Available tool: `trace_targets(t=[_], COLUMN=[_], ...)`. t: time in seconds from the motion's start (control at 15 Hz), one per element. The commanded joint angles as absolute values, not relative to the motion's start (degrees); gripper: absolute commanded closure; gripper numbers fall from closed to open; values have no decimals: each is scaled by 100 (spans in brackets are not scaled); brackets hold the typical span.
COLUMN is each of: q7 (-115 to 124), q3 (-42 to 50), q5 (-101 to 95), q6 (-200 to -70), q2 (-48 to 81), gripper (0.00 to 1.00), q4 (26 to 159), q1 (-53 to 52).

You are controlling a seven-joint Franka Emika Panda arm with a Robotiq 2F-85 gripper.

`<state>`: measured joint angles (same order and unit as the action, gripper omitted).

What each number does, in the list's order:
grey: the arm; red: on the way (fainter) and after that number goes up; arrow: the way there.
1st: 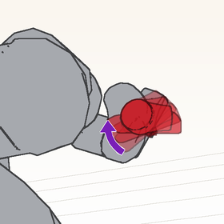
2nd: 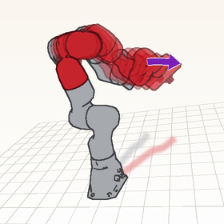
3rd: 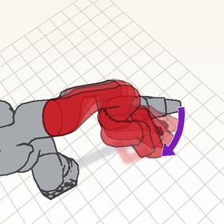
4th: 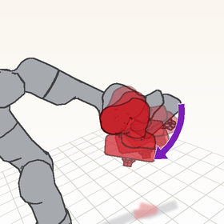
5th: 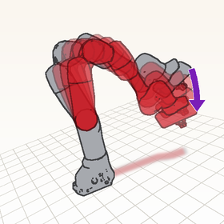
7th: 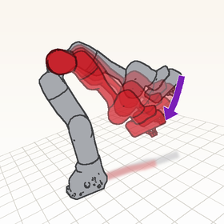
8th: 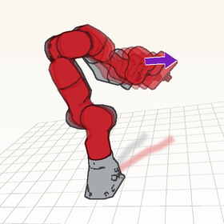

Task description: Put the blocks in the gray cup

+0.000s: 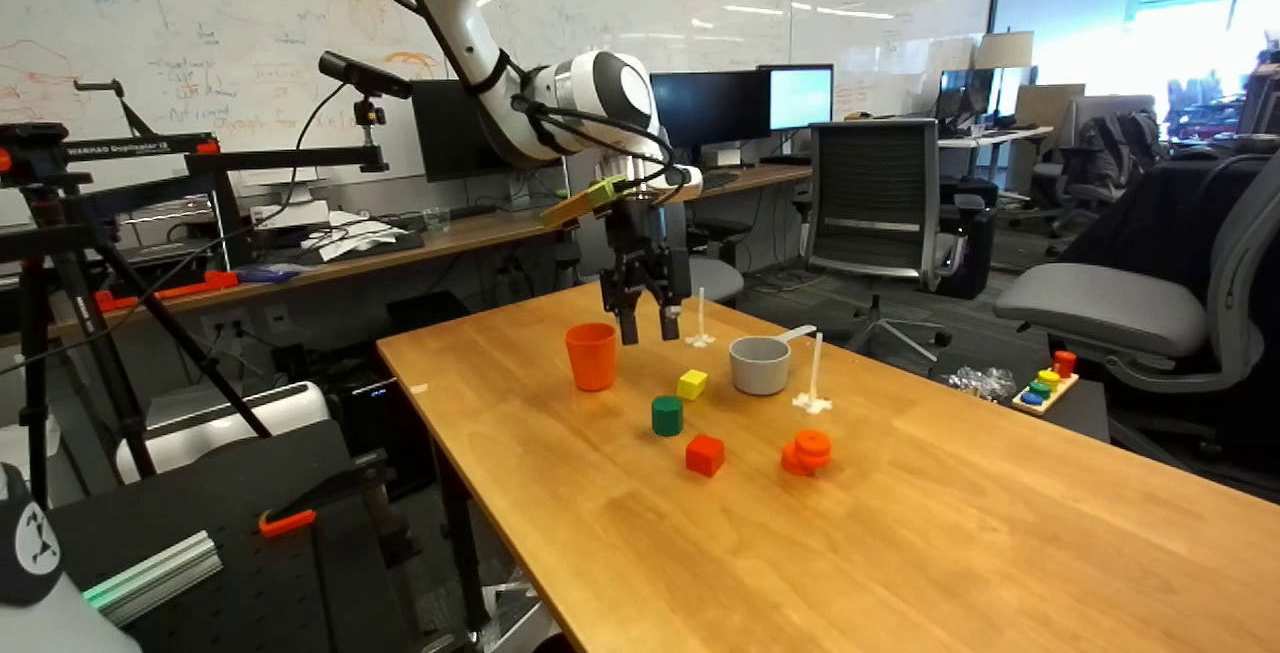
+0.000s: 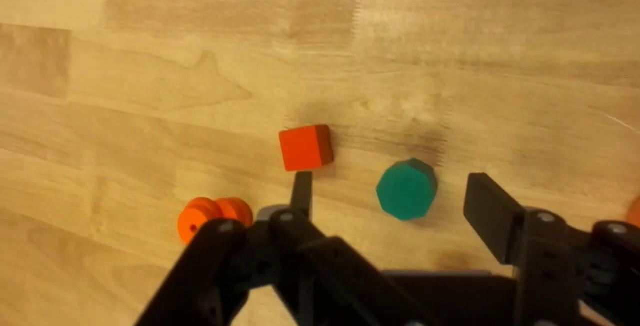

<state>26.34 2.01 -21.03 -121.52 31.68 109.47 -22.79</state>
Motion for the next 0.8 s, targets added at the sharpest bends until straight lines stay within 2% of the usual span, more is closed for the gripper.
trace_targets(t=[0.0,0.73], q7=[2642,1350], q3=[225,-42], q5=[-2543,-2239], q6=[-12582,-14004], q2=[2889,3779], gripper=[0,0], q4=[11505,11120], q1=[-2085,-1492])
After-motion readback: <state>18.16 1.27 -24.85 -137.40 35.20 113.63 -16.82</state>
